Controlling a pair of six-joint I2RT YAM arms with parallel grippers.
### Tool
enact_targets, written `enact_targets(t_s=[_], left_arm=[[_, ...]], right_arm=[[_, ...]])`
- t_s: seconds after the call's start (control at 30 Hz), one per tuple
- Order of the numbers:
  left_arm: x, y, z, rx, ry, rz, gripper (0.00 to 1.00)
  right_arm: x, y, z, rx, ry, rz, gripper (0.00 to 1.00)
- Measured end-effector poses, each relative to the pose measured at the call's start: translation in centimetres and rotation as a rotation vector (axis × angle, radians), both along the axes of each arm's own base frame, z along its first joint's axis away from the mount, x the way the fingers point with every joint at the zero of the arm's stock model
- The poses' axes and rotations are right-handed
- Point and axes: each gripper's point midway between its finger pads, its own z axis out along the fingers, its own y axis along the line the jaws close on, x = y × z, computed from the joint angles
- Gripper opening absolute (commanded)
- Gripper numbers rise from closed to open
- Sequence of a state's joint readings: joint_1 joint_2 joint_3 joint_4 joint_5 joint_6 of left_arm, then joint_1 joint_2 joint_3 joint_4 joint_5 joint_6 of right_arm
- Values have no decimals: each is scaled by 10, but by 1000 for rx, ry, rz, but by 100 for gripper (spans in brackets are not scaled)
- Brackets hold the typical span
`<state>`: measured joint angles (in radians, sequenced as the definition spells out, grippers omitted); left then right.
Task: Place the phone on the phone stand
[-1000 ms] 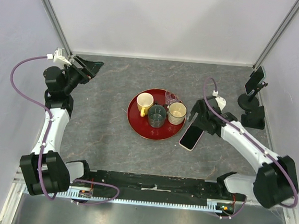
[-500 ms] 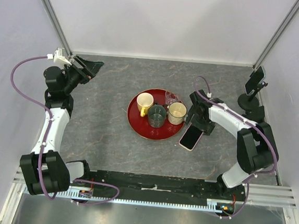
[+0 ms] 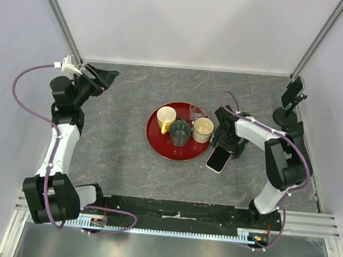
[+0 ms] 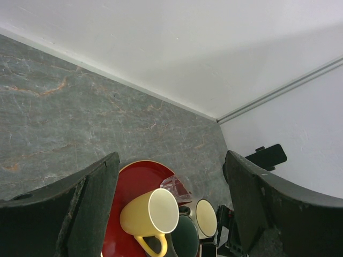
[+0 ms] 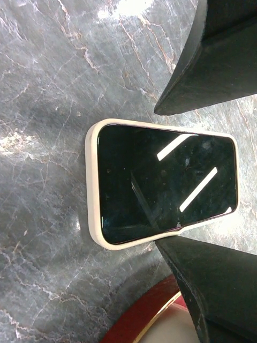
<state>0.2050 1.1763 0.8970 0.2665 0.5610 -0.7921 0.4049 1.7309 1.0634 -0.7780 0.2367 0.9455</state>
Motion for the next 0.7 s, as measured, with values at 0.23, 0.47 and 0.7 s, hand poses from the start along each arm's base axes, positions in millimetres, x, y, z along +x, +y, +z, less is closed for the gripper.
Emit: enact_targets(t_s=[0.23, 0.47, 0.7], left_arm=[[0, 0, 0, 0, -1, 0, 86], [0, 0, 0, 0, -1, 0, 86], [0, 0, 0, 0, -1, 0, 86]], right_arm=[[-1, 7, -2, 28, -10, -40, 98], [-6, 14, -4, 46, -46, -99, 91], [-9, 10, -3, 25, -77, -122, 10]])
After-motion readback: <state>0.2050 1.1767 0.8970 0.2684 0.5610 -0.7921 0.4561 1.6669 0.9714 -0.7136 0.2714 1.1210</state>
